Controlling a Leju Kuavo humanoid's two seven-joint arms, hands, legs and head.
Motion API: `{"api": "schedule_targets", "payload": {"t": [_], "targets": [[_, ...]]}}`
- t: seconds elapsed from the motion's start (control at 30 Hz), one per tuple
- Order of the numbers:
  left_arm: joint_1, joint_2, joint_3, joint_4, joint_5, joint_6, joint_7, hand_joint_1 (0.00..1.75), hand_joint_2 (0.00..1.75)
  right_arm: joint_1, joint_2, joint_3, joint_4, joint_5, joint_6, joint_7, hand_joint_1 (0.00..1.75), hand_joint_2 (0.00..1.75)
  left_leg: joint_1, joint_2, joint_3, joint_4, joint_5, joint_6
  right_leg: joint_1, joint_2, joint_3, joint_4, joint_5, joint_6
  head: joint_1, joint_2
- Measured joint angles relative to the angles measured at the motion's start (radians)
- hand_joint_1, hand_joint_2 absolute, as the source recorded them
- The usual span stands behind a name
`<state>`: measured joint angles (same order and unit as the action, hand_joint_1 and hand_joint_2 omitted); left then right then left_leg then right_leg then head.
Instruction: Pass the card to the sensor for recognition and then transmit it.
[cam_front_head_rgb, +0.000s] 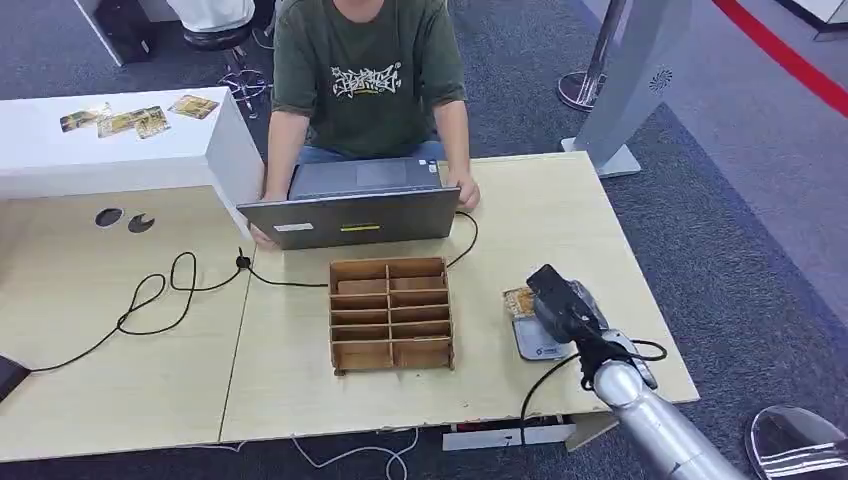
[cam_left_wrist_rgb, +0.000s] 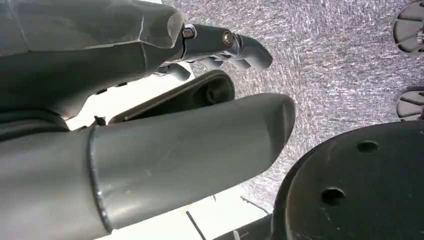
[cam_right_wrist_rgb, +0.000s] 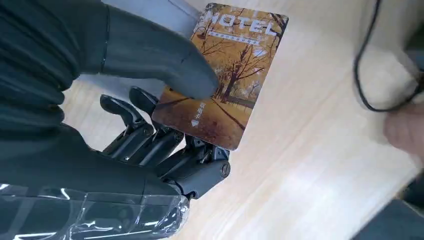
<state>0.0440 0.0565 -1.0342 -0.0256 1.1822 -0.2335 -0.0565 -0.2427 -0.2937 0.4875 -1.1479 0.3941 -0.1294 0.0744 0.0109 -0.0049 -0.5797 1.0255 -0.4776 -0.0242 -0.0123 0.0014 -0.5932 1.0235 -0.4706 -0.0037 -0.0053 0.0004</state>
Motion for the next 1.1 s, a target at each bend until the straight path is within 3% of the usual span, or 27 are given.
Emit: {"api": "schedule_targets", "payload": {"t": [0.33, 0.53, 0.77, 1.1], "targets": [[0.0, -0.008, 0.002, 0.0, 0.003, -0.003, -0.009, 0.0, 0.0, 0.054, -0.001, -0.048, -0.145, -0.004, -0.028, -0.025, 1.75, 1.75, 0.0, 0.0, 0.0, 0.0, 0.0, 0.0, 0.0, 0.0, 0.0, 0.0, 0.0, 0.0, 0.0, 0.0], [-0.001, -0.01, 0.002, 0.0, -0.006, -0.003, -0.015, 0.0, 0.0, 0.05, 0.014, -0.048, -0.164, 0.07, -0.113, -0.062, 1.75, 1.75, 0.0, 0.0, 0.0, 0.0, 0.0, 0.0, 0.0, 0.0, 0.0, 0.0, 0.0, 0.0, 0.0, 0.0], [-0.007, -0.011, 0.002, 0.0, -0.028, 0.003, -0.011, 0.0, 0.0, -0.031, 0.091, -0.034, -0.116, 0.288, -0.259, -0.06, 1.75, 1.75, 0.0, 0.001, 0.0, 0.0, 0.001, -0.001, 0.0, 0.001, 0.0, 0.001, 0.0, 0.0, 0.0, 0.0], [-0.018, 0.003, 0.002, -0.008, -0.064, 0.015, 0.007, 0.0, 0.0, -0.229, 0.207, 0.01, 0.052, 0.47, -0.329, -0.029, 1.75, 1.75, 0.0, 0.001, 0.0, 0.0, 0.002, -0.001, 0.0, 0.001, -0.001, 0.001, 0.001, -0.001, 0.0, 0.0]]}}
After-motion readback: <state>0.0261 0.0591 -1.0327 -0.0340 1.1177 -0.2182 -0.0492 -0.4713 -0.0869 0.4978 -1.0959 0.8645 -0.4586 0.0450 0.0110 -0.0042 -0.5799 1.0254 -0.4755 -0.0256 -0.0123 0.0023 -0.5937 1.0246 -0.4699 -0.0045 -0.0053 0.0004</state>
